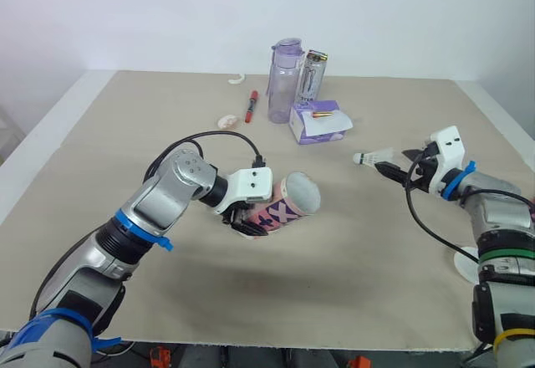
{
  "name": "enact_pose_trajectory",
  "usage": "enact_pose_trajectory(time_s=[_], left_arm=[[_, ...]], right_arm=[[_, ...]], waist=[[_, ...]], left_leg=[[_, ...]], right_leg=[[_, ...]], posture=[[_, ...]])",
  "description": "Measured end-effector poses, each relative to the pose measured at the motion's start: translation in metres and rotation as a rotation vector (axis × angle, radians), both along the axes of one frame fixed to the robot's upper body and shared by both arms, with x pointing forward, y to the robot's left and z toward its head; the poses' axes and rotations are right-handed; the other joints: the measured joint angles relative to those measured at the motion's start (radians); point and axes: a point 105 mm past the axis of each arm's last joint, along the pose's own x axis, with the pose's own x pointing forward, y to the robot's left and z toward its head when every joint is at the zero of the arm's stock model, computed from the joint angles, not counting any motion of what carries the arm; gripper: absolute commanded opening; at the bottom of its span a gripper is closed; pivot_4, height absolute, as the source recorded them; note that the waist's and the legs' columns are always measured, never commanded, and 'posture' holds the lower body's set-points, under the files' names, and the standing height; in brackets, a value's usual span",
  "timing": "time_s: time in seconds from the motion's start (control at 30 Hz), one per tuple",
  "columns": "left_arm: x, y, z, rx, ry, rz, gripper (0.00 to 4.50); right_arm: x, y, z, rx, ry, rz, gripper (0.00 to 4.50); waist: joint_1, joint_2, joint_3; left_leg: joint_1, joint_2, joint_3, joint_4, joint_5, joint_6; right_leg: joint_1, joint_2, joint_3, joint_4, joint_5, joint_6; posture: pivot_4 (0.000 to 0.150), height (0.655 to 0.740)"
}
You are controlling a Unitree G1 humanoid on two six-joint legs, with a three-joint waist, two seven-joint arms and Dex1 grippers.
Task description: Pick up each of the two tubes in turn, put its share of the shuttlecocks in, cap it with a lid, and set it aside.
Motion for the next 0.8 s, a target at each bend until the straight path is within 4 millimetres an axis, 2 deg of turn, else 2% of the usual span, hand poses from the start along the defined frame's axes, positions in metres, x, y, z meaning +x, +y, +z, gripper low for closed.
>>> enact_pose_trajectory(time_s=[0.1,0.57,0.6,0.73,0.77,0.8], left_arm=[[0.0,0.001,0.0,0.001,-0.004,0.003,3.3],[0.0,0.002,-0.001,0.0,-0.005,0.012,3.3],[0.0,0.002,-0.001,0.0,-0.005,0.013,3.3],[0.001,0.002,-0.001,-0.001,-0.007,0.017,3.3],[0.001,0.002,-0.001,-0.001,-0.007,0.017,3.3],[0.001,0.002,-0.001,-0.001,-0.007,0.017,3.3]], right_arm=[[0.002,0.002,-0.008,0.03,0.024,-0.004,4.4],[0.015,0.023,-0.018,0.091,0.084,0.038,4.4],[0.016,0.023,-0.018,0.092,0.085,0.038,4.17],[0.022,0.023,-0.013,0.077,0.065,0.013,2.55],[0.022,0.023,-0.013,0.076,0.064,0.011,2.32],[0.023,0.022,-0.012,0.075,0.06,0.004,1.89]], waist=[[-0.002,0.0,0.0],[-0.002,0.0,0.0],[-0.002,0.0,0.0],[-0.003,0.0,0.0],[-0.003,0.0,0.0],[-0.003,0.0,0.0]], left_leg=[[0.001,0.0,0.0,0.0,0.0,0.0],[0.001,0.0,0.0,0.0,0.0,0.0],[0.001,0.0,0.0,0.0,0.0,0.0],[0.001,0.0,0.0,0.0,0.0,0.0],[0.001,0.0,0.0,0.0,0.0,0.0],[0.001,0.0,0.0,0.0,0.0,0.0]], right_leg=[[0.0,0.001,0.001,0.0,0.0,0.0],[0.0,0.002,0.001,0.0,0.001,0.0],[0.0,0.002,0.001,0.0,0.001,0.0],[0.001,0.002,0.001,0.0,0.001,0.0],[0.001,0.002,0.001,0.0,0.001,0.0],[0.001,0.002,0.001,0.0,0.001,0.0]], posture=[[0.15,0.74],[0.15,0.74],[0.15,0.74],[0.15,0.74],[0.15,0.74],[0.15,0.74]])
